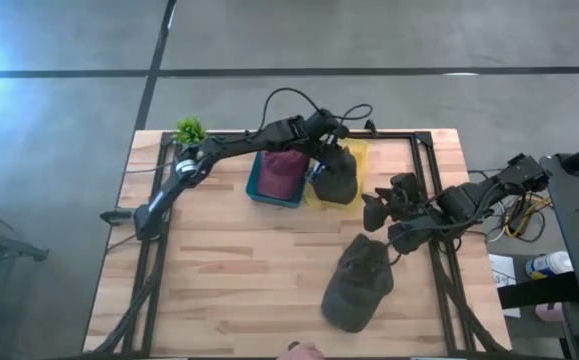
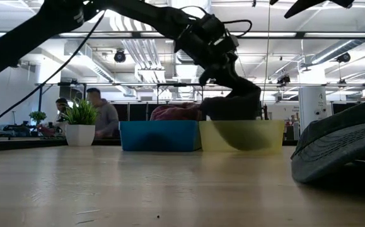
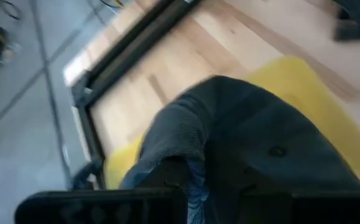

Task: Pick & Place hat
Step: Put the left black cap into the yellow bin

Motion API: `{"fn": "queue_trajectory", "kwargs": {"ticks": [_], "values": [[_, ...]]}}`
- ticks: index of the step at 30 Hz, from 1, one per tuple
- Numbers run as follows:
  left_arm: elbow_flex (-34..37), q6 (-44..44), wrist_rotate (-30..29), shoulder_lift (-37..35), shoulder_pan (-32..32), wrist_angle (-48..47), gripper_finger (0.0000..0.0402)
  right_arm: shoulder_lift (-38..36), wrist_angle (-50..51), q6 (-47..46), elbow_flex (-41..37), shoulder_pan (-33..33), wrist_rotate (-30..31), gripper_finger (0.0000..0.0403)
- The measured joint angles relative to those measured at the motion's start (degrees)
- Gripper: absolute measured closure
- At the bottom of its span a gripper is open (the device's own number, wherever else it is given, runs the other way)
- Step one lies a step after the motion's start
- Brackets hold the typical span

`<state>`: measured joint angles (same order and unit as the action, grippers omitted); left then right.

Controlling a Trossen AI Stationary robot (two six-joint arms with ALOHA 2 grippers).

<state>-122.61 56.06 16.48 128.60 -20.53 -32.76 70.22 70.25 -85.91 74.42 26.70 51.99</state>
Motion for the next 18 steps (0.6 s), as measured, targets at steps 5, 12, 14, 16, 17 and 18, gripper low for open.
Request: {"fn": "queue_trajectory", "kwargs": {"ticks": [5, 12, 14, 16, 17, 18], "values": [[0.07, -0.49, -0.46, 0.08, 0.24, 7.22, 0.0357, 0.0, 0.05, -0.67, -0.05, 0.02, -0.12, 0.0197], [0.11, -4.57, -8.76, 0.02, 0.09, 9.07, 0.0354, 0.0, 1.11, -0.88, -0.07, 0.0, -0.12, 0.02], [1.12, -5.39, -10.57, 0.0, -0.02, 8.51, 0.0353, 0.0, 1.19, -0.89, -0.07, 0.01, -0.11, 0.02], [2.41, -6.09, -12.95, 0.0, 0.08, 8.73, 0.0347, 0.01, 1.19, -0.89, -0.07, 0.0, -0.12, 0.02], [3.08, -6.22, -13.44, 0.0, 0.18, 8.82, 0.0342, 0.0, 1.19, -0.89, -0.07, 0.02, -0.12, 0.02], [3.68, -6.23, -13.56, 0.0, 0.27, 9.03, 0.0334, 0.0, 1.19, -0.89, -0.07, 0.0, -0.12, 0.02]]}}
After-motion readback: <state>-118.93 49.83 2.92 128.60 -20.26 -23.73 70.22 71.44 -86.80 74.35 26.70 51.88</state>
